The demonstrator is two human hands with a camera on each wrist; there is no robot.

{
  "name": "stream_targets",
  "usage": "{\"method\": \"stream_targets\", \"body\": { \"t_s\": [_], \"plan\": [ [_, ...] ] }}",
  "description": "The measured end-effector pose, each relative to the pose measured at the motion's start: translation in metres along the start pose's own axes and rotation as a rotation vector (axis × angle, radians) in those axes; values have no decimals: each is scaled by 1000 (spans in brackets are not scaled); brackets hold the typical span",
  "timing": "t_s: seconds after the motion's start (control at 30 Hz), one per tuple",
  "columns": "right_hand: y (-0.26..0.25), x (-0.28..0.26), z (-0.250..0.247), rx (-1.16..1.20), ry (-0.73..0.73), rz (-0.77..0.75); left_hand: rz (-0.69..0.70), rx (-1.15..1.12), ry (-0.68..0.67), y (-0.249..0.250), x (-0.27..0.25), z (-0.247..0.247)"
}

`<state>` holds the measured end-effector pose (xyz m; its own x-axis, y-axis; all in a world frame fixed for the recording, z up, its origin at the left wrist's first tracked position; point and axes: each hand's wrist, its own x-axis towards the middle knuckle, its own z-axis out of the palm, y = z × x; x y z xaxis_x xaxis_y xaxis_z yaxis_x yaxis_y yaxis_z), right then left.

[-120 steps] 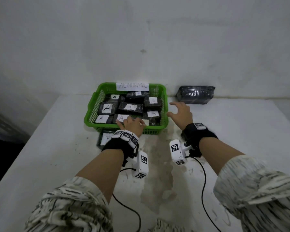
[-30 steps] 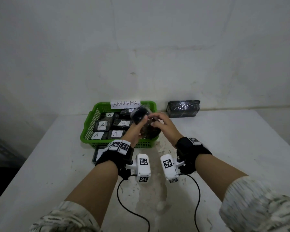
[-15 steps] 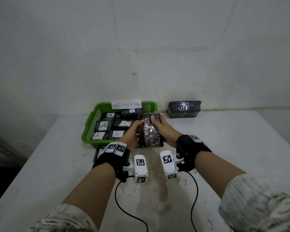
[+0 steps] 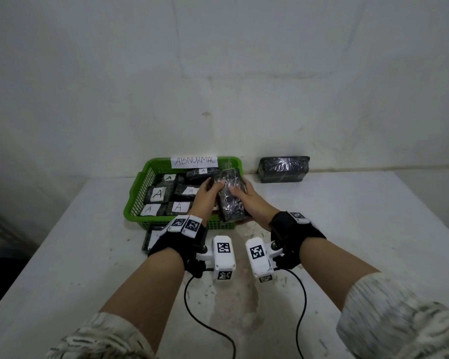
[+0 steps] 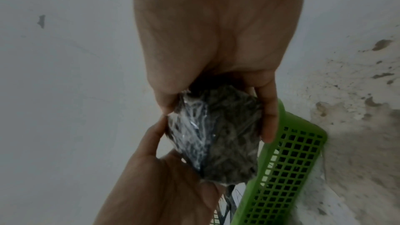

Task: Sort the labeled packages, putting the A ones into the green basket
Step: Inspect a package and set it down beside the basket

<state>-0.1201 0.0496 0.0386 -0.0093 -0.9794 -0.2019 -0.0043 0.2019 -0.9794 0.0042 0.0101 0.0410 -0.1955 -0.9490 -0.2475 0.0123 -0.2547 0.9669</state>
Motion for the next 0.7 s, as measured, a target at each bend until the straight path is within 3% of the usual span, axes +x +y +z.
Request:
{"method": "stream_targets", "body": {
  "t_s": [0.13, 0.33, 0.47, 0.63, 0.7],
  "plan": [
    [0, -2, 3, 21, 74, -12, -13, 41, -92, -5, -2, 1],
    [-1, -6, 1, -40, -67, 59, 8, -67, -59, -11, -7, -3],
    [0, -5, -2, -47, -13, 9, -23, -34, -108, -7, -15, -1],
    [0, -8, -5, -2, 3, 28, 14, 47, -43, -26, -2, -3],
    [-2, -8, -9, 20, 38, 15, 36, -34, -9, -23, -8, -4]
  ]
}}
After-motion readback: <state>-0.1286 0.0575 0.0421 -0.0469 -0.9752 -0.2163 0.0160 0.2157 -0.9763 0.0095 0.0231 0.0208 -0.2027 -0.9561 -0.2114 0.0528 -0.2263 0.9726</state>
